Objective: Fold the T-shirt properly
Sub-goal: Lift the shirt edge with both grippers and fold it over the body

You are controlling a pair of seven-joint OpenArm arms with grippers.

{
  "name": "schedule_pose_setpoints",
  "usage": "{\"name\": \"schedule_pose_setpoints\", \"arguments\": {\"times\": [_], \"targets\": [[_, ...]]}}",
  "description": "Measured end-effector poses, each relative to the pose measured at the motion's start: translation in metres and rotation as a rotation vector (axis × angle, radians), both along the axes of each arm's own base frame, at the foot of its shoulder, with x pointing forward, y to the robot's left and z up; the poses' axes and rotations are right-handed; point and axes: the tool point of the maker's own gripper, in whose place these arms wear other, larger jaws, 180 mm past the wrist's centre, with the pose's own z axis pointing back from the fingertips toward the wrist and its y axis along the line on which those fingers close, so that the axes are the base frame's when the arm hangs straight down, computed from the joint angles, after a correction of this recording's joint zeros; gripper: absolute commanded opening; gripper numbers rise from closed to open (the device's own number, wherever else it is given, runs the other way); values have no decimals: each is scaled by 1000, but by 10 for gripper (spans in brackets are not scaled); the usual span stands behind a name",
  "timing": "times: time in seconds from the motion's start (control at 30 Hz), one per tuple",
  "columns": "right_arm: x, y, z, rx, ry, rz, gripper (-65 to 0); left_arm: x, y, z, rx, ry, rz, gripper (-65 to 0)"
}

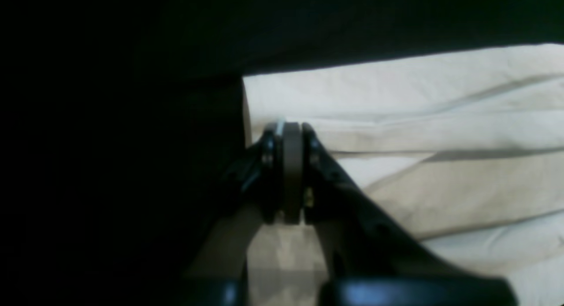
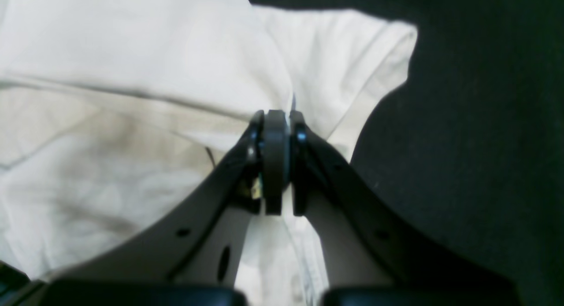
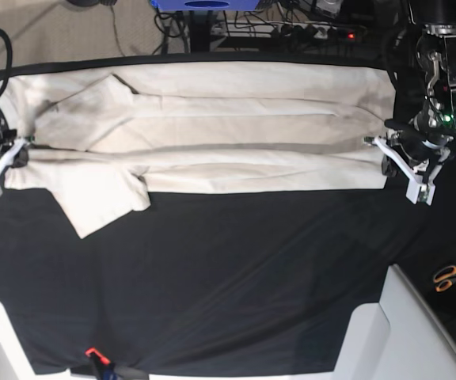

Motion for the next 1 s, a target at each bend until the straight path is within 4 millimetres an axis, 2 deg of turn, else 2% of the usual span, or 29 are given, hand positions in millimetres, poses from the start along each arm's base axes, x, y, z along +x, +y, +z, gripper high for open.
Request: {"name": "schedule_pose_setpoints", "arguments": {"times": [0.33,0.47,0.83,1.0], "targets": [[-13,1,-7,-2,29,6,-642,-29,-3,-12,6,55,-14,-650],[-11,-9,-1,-31,26,21,-642,-27,-6,-6,8,39,-24,-650],[-15,-8,0,-35,27,28,-642,-26,-5,-6,11,38,-25,-650],[-19,-16,-3,-95,49,54,-642,-26,0,-4,26,40,-30,-650]]}}
